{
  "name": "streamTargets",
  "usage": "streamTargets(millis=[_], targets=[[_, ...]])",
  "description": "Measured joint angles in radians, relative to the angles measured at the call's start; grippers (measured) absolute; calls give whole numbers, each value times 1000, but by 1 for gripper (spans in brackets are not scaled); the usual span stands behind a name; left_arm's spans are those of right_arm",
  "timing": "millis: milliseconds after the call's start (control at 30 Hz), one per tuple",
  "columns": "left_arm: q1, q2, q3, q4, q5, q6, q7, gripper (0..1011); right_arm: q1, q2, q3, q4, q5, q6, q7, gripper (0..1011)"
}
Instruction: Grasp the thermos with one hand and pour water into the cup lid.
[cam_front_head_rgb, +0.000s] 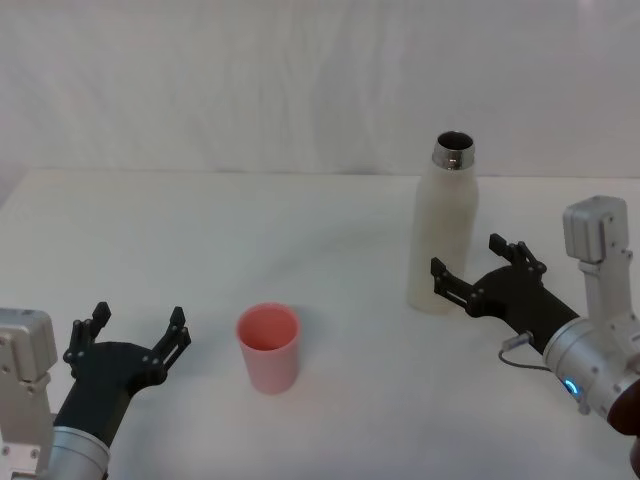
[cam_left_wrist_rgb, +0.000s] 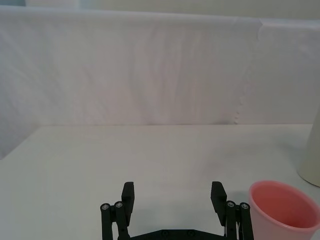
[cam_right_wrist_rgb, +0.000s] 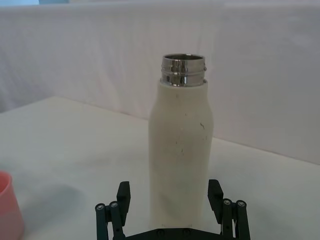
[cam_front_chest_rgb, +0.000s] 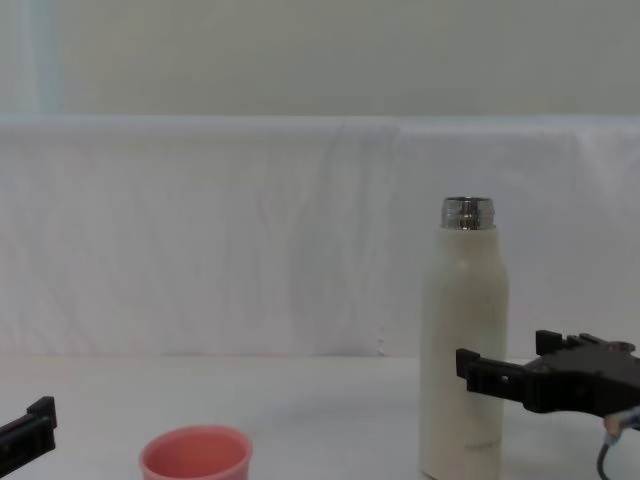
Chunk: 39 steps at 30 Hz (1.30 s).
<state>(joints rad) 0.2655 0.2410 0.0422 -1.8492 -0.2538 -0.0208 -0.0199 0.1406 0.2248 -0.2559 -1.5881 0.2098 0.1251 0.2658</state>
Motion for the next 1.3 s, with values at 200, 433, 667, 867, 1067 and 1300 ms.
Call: streamTargets(millis=[200, 433, 667, 867, 1067, 1300], targets=[[0, 0, 0, 0, 0, 0, 0, 1001, 30, -3, -9, 25, 8, 0, 3, 1000], [0, 0, 0, 0, 0, 0, 0, 1001, 59, -8, -17, 54, 16, -1, 3, 1000], [0, 0, 0, 0, 0, 0, 0, 1001, 84, -12, -21, 81, 19, -3, 0, 1000], [0, 0, 0, 0, 0, 0, 0, 1001, 107, -15, -24, 104, 22, -3, -2, 1000], [0, 0, 0, 0, 0, 0, 0, 1001, 121, -18, -28, 116, 24, -2, -5, 1000], [0, 0, 0, 0, 0, 0, 0, 1001, 130, -22, -32, 123, 24, 1, -8, 1000]])
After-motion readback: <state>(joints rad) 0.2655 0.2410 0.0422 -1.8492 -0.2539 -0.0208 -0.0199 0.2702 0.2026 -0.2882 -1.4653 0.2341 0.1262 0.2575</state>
